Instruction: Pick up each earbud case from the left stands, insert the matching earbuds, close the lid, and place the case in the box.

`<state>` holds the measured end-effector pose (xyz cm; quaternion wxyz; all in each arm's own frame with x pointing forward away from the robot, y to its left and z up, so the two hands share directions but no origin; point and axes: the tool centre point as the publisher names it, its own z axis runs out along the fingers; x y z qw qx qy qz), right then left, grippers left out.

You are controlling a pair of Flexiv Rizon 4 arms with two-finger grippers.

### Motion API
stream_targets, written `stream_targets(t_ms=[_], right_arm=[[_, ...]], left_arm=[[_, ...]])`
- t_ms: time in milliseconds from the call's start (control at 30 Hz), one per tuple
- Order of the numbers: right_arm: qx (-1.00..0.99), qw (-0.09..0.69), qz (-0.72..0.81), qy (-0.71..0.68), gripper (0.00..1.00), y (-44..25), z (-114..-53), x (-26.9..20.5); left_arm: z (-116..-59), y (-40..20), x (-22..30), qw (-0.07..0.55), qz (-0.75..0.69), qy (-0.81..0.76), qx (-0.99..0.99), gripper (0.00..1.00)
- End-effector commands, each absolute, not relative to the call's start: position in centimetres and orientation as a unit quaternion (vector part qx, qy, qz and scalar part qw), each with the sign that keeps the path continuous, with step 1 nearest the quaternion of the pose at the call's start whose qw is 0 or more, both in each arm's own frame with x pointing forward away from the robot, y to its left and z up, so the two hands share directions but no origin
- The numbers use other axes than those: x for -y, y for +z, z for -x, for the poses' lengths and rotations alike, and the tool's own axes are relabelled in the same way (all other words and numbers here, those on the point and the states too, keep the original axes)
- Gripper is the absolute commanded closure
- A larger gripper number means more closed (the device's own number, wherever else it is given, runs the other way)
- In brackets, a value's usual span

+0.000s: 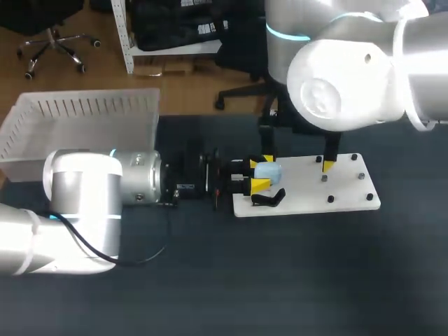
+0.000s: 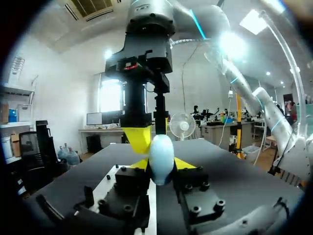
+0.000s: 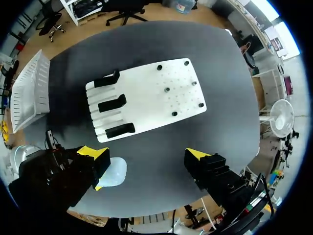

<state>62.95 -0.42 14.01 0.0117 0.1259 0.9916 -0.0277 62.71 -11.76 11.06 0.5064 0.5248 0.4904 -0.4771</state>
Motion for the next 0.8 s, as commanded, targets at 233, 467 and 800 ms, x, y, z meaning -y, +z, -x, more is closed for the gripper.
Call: stream_targets(t_ms=[233,467,800], right_arm=[[-0.968,0.147,-0.204,-0.002,0.0,18.0,-62.0,4.0],[-0.962,0.138,-0.237,0.019,0.0,17.5,-61.1,6.5],[-0.961,0.137,-0.241,0.021,0.0,17.3,-60.9,6.8]], left_arm=[[-62.6,11.0,11.8,0.51,-0.523,-0.475,-0.491,1.0],[-63.4,12.0,9.0,0.519,-0.526,-0.436,-0.513,1.0],[-67.8,15.0,-1.8,0.527,-0.52,-0.288,-0.607,1.0]])
